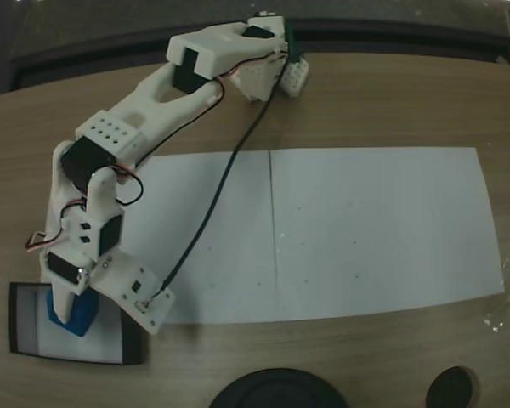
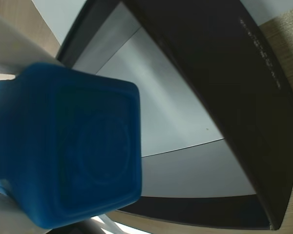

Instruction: Grab a blue square and put it in the box.

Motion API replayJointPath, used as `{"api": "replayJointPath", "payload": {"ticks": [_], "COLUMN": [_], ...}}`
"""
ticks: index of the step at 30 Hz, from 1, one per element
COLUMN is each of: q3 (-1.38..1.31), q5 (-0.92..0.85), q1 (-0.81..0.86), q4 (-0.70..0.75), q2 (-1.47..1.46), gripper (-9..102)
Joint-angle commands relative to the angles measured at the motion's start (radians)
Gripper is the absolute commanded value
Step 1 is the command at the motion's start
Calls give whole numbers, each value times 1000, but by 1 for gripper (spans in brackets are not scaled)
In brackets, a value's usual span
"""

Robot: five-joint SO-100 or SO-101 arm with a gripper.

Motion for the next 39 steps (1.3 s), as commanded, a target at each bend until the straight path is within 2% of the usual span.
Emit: {"api": "replayJointPath", "payload": {"ticks": [1,6,13,16,19,21,31,35,39], "q3": [-66,-66,-66,-66,-107,-146,-468,-492,-336], "q5": [5,3,3,5,46,78,114,156,160], "q1": [0,5,6,8,2,-6,-153,-153,-140], "q4": [-20,-23,-17,3,55,101,523,535,535], "q2": [34,34,35,49,74,103,299,408,561], "gripper": [20,36,34,28,9,2,1,1,1]}}
